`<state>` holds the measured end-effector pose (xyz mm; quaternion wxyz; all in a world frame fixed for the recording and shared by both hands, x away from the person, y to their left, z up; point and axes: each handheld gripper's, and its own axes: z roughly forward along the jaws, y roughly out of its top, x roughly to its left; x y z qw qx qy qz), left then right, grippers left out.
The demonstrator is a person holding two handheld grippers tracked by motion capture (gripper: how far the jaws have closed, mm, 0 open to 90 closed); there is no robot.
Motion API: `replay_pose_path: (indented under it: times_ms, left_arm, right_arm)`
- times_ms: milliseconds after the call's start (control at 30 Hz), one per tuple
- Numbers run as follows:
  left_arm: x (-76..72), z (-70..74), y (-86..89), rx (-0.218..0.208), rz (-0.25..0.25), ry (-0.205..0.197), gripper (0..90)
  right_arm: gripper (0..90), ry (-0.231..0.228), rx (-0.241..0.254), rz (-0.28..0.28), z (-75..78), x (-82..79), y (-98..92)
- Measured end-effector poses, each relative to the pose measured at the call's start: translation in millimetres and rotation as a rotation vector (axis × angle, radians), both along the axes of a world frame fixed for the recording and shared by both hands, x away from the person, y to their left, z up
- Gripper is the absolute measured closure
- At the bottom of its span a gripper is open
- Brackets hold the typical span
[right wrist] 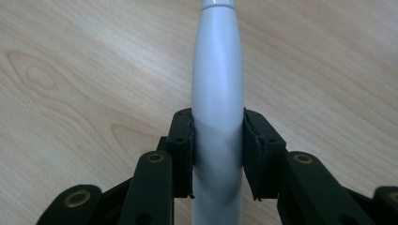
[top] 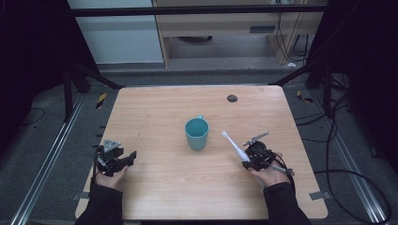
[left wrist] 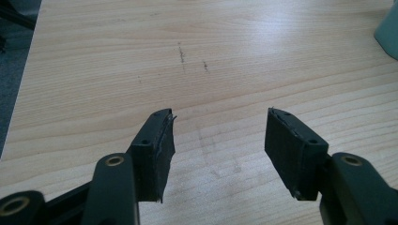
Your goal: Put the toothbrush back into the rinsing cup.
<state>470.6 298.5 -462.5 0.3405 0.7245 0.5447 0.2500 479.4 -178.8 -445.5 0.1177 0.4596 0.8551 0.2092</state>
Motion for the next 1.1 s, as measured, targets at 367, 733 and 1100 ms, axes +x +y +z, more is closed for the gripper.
replay_pose_path:
  times_ms: [367, 733, 1100]
  left_arm:
    - [0.5, 0.5, 0.6, -0.004, 0.000, -0.002, 42.0]
    - [0.8, 0.4, -0.1, -0.004, -0.002, -0.001, 41.7]
    - [0.8, 0.3, -1.1, -0.001, -0.013, -0.017, 40.8]
  right_arm:
    - [66.4, -0.156, 0.114, -0.076, 11.0, -2.9, -11.1]
    - [66.4, -0.271, 0.223, -0.131, 22.2, -2.8, -15.7]
    - [66.4, -0.373, 0.262, -0.177, 32.1, 5.3, -11.7]
